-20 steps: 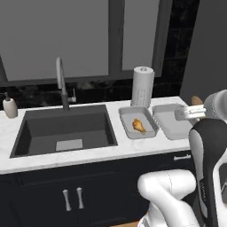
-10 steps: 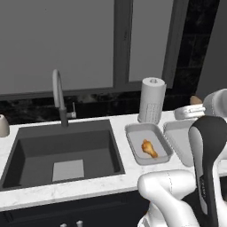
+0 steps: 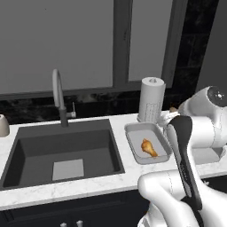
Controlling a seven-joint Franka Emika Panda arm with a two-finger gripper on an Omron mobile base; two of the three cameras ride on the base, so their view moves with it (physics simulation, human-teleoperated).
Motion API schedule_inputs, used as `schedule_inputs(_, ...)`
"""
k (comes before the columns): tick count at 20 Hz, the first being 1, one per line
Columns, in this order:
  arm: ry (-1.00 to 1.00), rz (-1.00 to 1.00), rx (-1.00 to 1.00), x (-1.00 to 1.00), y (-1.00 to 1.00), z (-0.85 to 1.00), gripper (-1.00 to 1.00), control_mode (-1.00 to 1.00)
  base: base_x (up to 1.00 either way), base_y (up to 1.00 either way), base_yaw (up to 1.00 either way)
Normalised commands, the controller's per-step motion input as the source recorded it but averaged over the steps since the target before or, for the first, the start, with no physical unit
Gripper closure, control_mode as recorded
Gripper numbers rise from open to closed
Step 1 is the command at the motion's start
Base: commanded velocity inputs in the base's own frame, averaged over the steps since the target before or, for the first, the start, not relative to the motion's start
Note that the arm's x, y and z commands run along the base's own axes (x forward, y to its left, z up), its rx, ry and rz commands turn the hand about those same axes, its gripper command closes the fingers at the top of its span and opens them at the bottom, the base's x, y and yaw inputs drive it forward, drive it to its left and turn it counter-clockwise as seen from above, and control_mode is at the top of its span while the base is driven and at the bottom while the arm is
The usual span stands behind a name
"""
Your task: Place one sweet potato and one chicken drumstick in each tupperware on the nearby counter, to pack two identical lunches.
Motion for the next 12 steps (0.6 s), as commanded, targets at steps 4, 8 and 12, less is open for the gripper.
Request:
schedule_inputs(4,0.13,0.07,-0.04,1.00,0.17,-0.73,1.00,-1.00,0.00,0.00,0.00)
schedule_inputs(8,0.31,0.00,-0.09,0.67,0.16,-0.41,1.00,-1.00,0.00,0.00,0.00)
schedule_inputs(12,0.11,0.00,-0.02,0.18,-0.06,-0.35,1.00,-1.00,0.00,0.00,0.00)
